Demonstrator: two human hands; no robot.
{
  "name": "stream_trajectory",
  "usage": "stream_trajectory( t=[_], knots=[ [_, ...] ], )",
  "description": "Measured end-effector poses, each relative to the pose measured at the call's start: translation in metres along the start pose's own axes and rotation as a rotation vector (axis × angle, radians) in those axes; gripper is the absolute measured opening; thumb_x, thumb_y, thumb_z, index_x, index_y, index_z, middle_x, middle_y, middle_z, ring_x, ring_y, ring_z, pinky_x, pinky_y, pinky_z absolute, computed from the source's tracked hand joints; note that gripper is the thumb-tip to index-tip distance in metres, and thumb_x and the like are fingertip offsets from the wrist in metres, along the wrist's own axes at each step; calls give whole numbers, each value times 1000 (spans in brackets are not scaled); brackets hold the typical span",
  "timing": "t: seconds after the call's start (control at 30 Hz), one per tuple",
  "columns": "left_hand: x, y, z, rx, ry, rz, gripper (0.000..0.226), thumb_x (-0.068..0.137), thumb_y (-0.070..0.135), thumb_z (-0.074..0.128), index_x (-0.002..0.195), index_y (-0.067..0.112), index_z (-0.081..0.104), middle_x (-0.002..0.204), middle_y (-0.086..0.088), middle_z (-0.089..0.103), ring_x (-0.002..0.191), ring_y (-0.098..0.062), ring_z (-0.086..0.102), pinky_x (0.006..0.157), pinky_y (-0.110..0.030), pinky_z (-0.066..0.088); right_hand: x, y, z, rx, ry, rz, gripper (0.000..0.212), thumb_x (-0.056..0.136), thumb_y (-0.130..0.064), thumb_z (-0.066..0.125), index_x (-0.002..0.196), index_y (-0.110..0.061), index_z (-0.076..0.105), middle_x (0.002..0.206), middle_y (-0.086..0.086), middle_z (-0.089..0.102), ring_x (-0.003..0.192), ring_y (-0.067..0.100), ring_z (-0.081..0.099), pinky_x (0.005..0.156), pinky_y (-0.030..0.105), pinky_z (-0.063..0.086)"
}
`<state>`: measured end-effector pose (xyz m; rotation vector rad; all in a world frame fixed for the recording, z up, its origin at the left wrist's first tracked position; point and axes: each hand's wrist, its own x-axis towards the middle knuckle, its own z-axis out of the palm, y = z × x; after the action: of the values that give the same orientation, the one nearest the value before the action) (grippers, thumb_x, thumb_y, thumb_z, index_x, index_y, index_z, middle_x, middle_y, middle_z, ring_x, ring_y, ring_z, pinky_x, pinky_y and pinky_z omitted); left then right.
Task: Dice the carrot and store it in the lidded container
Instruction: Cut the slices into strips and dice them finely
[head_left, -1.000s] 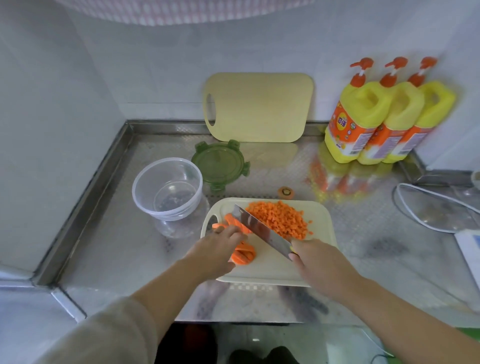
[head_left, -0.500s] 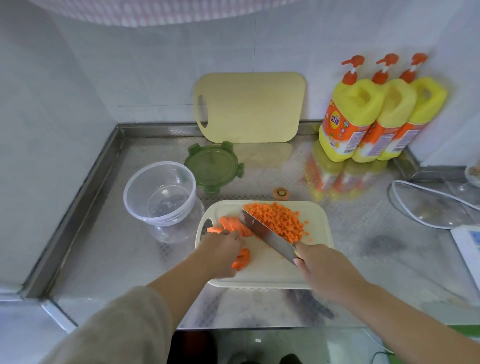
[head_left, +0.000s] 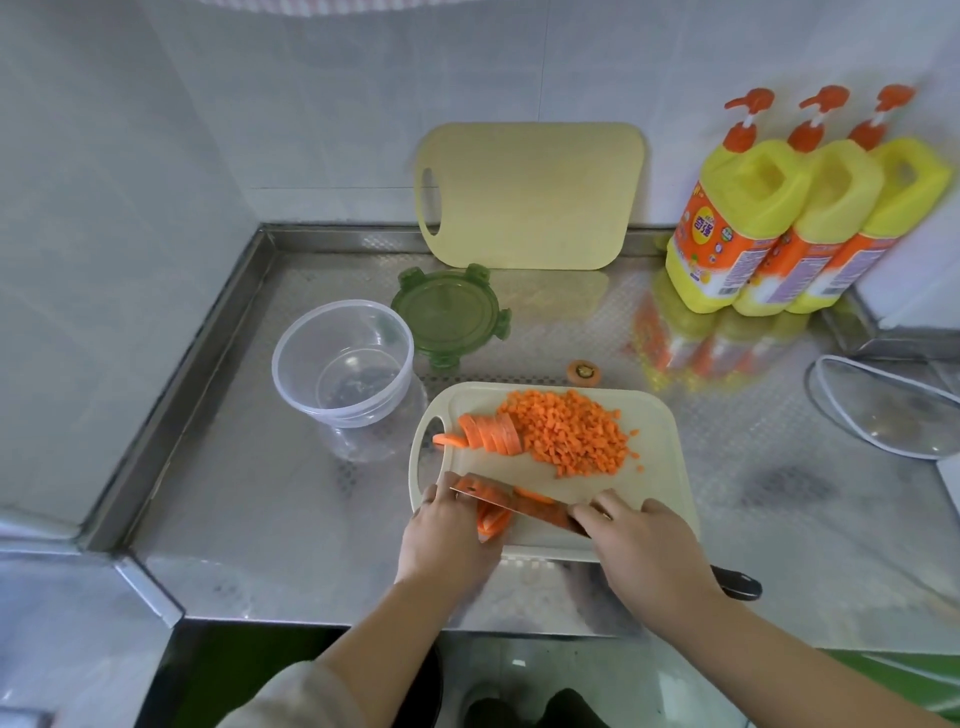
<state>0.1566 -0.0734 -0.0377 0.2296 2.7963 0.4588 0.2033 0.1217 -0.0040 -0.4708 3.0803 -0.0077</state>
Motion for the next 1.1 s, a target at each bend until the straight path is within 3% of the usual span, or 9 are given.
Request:
stream_trajectory(
  t=[0.17,0.33,0.43,0.53,0.6,0.77,0.9,1.0,1.1],
  knots=[
    [2,-8,-6,-30,12,-12,58,85,54,54,136,28,44,135,9,40,125,-15,40,97,-32,43,-2,2,5,7,56,51,51,31,-15,86,78,-26,70,65,-8,56,43,12,17,38,23,27],
    [16,-39,-55,-459,112,-237,23,88,16,58,109,24,65,106,2,66,84,-12,58,73,-24,42,6,17,-7,8,99,-65,61,39,-6,84,95,-28,72,78,-8,62,43,15,46,44,26,41],
    [28,-33,-76,-460,29,-45,15,90,19,60,101,28,67,90,8,66,78,-10,60,73,-24,44,15,19,-14,-1,97,-198,55,45,-10,85,96,-29,73,84,-9,65,53,12,57,53,25,46],
    [27,-7,-71,-257,-255,238,18,89,29,64,107,28,67,96,17,60,83,-3,53,78,-18,39,22,15,-16,-49,54,-308,51,50,-8,82,92,-33,69,85,-11,63,51,10,55,61,25,29],
    [27,1,-59,-123,-314,287,20,91,31,61,109,26,68,104,14,64,89,-3,54,82,-16,33,25,13,-18,-80,30,-345,50,44,-7,83,83,-34,65,80,-11,60,48,10,52,62,27,17],
    [31,-5,-42,-188,-310,215,20,92,25,59,107,18,69,106,4,68,86,-3,54,83,-17,45,26,16,-20,-78,5,-365,52,39,-1,80,76,-32,62,74,-10,58,47,11,50,61,29,18],
    [35,-12,-37,-233,-202,119,17,90,27,61,102,17,70,97,3,67,87,-8,58,84,-21,48,22,25,-19,-64,33,-299,55,49,1,78,91,-33,71,78,-10,61,48,13,51,61,25,25],
    [36,-17,-33,-318,-149,64,18,90,28,63,102,15,69,89,8,61,81,-4,55,70,-6,41,16,37,-19,-47,50,-254,57,50,-1,82,96,-33,73,78,-11,61,45,13,47,62,23,15],
    [34,-22,-30,-421,-97,-33,12,91,21,61,101,20,67,91,9,62,81,-4,55,64,-1,38,6,48,-20,43,81,-165,56,48,-1,86,93,-33,74,79,-14,63,45,10,44,53,20,32]
  ],
)
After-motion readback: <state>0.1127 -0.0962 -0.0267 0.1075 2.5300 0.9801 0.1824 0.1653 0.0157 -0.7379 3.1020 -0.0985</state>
